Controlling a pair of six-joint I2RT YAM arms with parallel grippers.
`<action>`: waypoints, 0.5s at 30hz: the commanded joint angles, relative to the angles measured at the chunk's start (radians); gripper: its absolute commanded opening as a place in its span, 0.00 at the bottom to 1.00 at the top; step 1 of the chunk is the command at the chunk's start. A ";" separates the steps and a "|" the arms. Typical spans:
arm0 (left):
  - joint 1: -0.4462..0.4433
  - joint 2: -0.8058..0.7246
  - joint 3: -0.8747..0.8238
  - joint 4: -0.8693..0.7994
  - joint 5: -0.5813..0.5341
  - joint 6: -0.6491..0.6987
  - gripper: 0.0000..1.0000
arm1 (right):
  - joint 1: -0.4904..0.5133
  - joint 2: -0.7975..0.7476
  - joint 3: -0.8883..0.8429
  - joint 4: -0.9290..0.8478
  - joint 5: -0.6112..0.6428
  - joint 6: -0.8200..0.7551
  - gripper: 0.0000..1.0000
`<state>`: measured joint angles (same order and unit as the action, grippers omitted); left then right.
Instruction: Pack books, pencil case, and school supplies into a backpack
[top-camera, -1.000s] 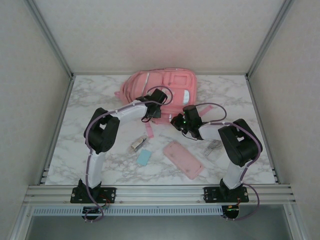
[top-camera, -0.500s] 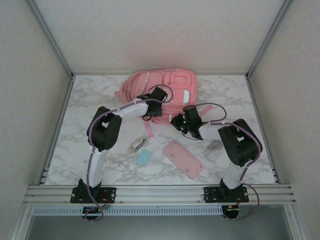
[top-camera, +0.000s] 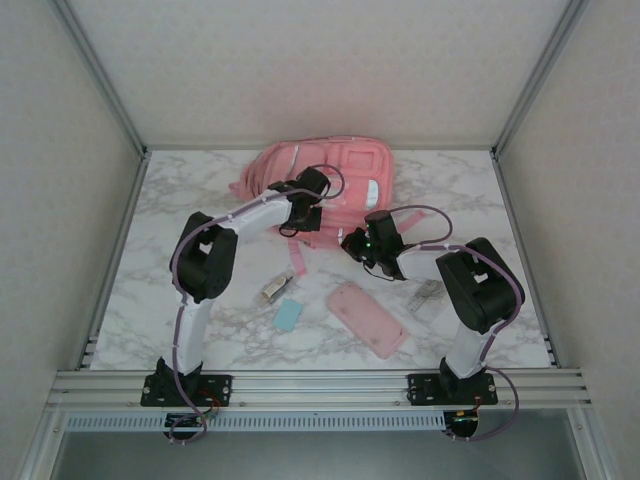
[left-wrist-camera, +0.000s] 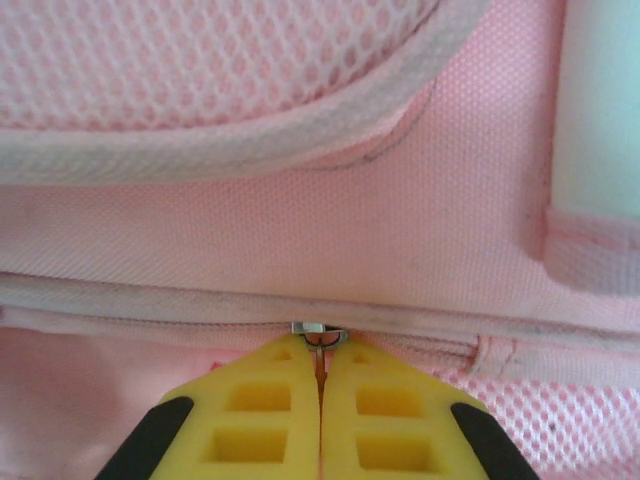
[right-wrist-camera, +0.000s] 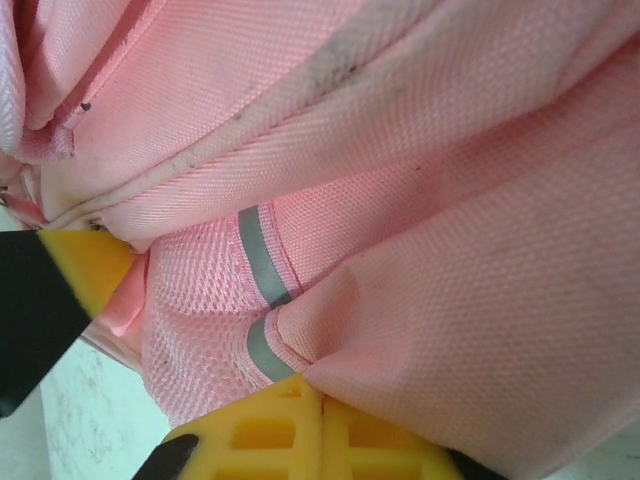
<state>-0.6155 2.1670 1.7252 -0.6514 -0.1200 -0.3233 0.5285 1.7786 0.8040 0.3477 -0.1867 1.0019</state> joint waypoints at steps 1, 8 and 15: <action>0.037 -0.068 0.039 -0.151 0.031 0.074 0.00 | 0.009 -0.003 0.002 -0.064 0.023 -0.046 0.00; 0.083 -0.066 -0.009 -0.146 -0.028 0.154 0.00 | -0.003 0.000 0.004 -0.092 0.030 -0.076 0.00; 0.132 -0.044 -0.079 -0.052 -0.140 0.228 0.00 | -0.054 -0.026 -0.013 -0.128 0.035 -0.119 0.00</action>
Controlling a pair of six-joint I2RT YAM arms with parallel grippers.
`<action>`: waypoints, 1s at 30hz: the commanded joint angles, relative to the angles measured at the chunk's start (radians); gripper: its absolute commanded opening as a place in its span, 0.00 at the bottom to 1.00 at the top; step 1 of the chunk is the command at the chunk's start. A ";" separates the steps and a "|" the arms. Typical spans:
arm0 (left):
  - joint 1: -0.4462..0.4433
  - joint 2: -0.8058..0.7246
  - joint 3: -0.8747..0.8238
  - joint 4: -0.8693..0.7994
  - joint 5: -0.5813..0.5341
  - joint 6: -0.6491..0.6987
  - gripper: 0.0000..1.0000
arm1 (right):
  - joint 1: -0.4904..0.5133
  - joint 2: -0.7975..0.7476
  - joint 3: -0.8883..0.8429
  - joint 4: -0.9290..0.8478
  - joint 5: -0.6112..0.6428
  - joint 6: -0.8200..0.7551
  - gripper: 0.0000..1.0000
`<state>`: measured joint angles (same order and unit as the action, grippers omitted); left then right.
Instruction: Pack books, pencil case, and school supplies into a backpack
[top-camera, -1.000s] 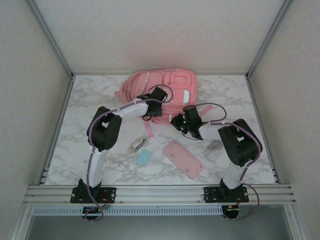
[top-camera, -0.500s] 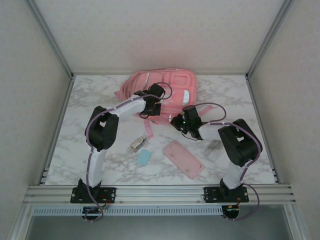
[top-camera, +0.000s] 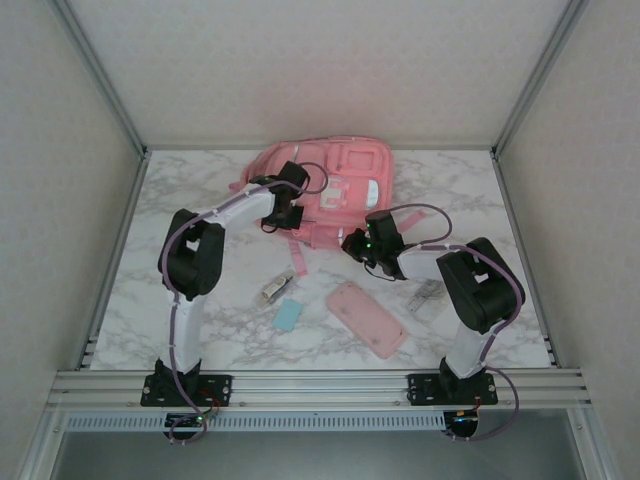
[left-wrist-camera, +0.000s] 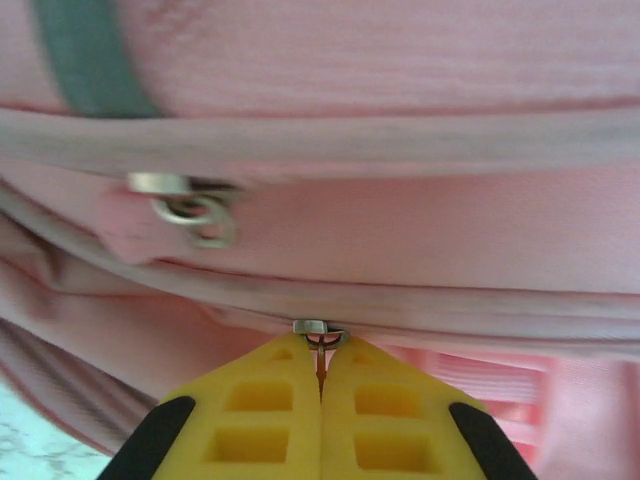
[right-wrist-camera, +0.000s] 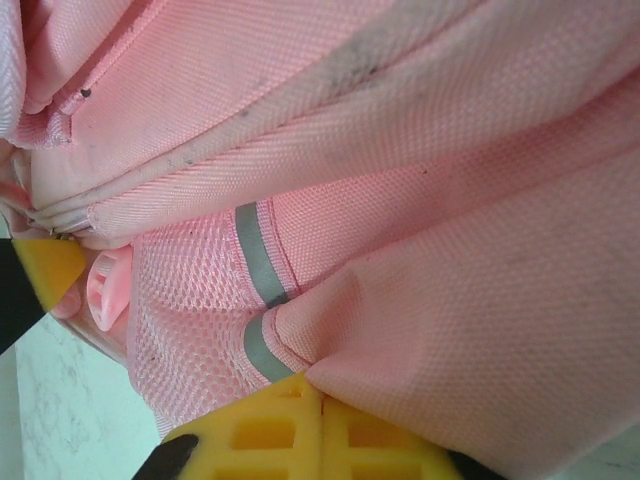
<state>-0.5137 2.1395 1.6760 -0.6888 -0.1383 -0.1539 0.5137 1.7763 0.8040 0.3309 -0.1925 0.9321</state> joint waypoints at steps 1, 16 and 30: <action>0.036 -0.016 -0.032 -0.013 -0.134 0.065 0.00 | -0.051 -0.032 -0.016 -0.122 0.045 -0.059 0.00; -0.016 -0.231 -0.098 -0.003 0.217 -0.017 0.00 | -0.299 -0.034 0.086 -0.264 0.087 -0.214 0.00; -0.101 -0.185 -0.038 0.053 0.342 -0.094 0.00 | -0.301 -0.184 0.135 -0.352 -0.174 -0.129 0.53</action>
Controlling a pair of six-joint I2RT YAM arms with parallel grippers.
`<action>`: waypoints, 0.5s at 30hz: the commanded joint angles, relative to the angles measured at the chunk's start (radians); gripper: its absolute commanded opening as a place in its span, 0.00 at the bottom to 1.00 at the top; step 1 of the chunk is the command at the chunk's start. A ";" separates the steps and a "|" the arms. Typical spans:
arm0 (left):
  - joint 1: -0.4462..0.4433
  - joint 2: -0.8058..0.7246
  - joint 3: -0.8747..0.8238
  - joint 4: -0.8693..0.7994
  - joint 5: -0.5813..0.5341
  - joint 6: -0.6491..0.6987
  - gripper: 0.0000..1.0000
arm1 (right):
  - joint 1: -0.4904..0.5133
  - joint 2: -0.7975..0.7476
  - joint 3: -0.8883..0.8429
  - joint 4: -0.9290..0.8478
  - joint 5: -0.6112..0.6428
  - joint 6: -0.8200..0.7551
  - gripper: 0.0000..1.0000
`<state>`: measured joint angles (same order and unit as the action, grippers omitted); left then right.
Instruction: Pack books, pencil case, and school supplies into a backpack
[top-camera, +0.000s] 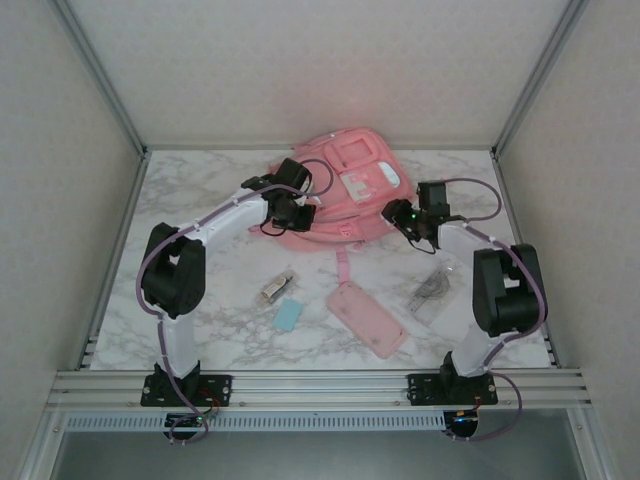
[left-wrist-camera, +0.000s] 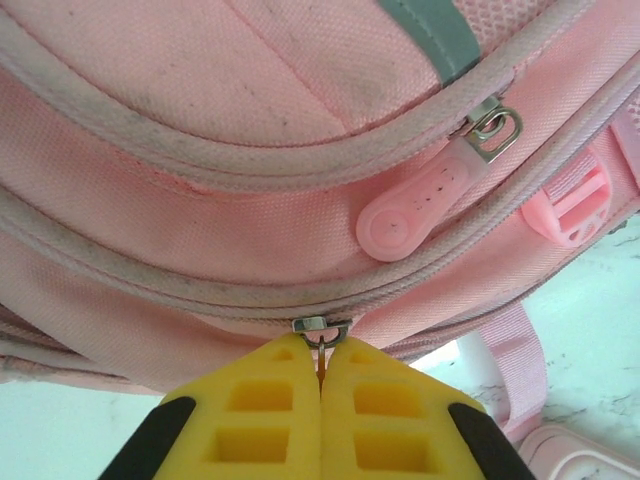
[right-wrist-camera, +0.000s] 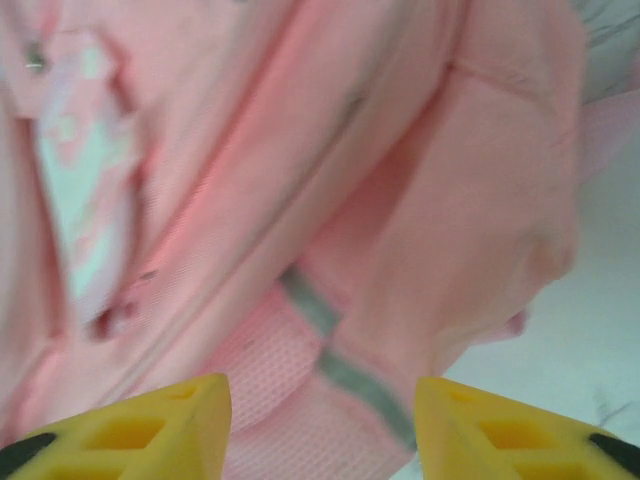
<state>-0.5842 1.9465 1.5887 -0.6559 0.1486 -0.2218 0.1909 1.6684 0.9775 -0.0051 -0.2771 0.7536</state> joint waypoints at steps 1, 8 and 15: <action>-0.036 0.013 0.056 0.019 0.056 -0.024 0.00 | 0.042 -0.096 -0.059 -0.013 -0.097 0.076 0.53; -0.055 -0.002 0.035 0.015 0.039 -0.017 0.00 | 0.148 -0.124 -0.140 0.158 -0.129 0.288 0.52; -0.095 -0.052 -0.033 0.053 0.050 -0.052 0.00 | 0.227 0.018 -0.105 0.365 -0.124 0.455 0.46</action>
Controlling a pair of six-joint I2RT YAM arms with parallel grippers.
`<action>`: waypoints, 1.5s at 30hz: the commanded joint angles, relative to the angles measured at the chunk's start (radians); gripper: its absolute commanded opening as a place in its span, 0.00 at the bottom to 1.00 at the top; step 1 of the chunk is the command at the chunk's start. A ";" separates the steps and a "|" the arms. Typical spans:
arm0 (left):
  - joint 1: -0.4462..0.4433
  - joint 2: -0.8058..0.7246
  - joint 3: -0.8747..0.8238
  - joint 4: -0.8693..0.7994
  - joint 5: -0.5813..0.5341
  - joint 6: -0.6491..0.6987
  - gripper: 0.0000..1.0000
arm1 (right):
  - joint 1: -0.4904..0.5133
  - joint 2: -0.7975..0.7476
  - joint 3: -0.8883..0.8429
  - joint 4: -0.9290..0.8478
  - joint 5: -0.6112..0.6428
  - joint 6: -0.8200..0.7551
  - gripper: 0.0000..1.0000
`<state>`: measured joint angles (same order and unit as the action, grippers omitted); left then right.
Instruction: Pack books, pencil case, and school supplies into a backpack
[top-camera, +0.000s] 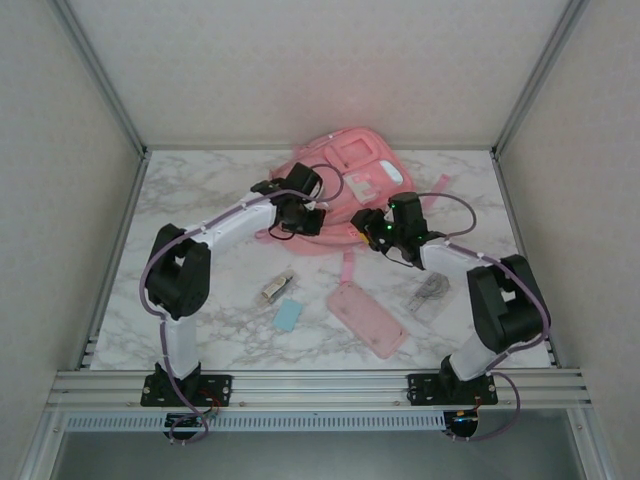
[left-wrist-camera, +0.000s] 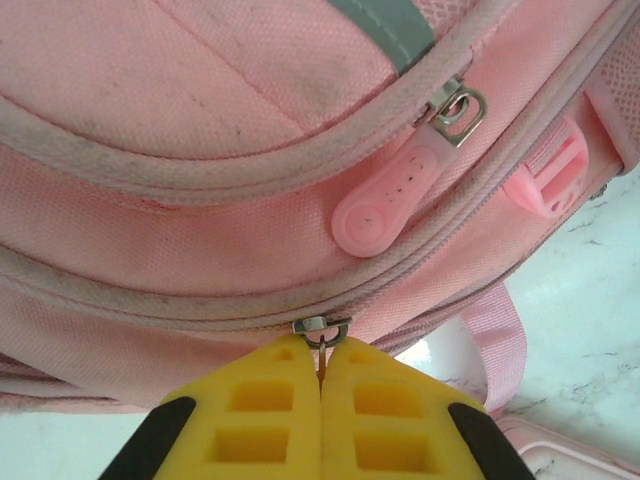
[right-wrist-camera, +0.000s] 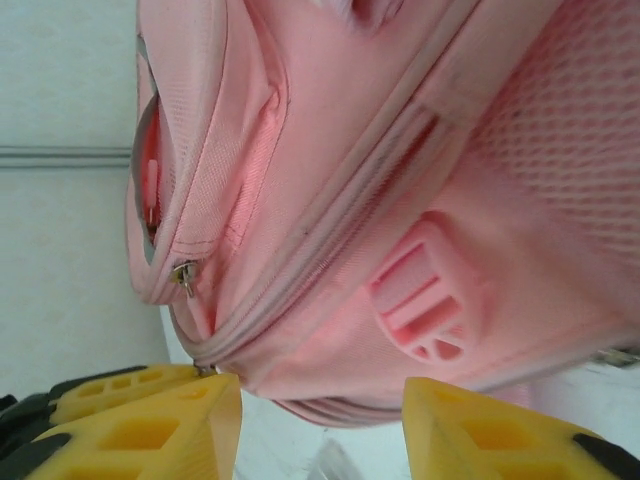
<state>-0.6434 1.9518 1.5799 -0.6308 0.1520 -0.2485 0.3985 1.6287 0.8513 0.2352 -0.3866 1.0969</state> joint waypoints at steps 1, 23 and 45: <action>-0.042 -0.063 -0.033 0.035 0.049 -0.031 0.00 | 0.027 0.084 0.028 0.152 -0.018 0.133 0.46; -0.059 -0.067 -0.115 0.053 0.016 0.016 0.00 | 0.070 0.235 0.061 0.294 0.155 0.221 0.46; 0.051 -0.059 -0.122 -0.013 -0.213 0.116 0.00 | 0.026 0.141 -0.048 0.193 0.163 0.070 0.00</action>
<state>-0.6380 1.9316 1.4738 -0.5724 0.0502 -0.1791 0.4664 1.8103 0.8230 0.5098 -0.2852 1.2434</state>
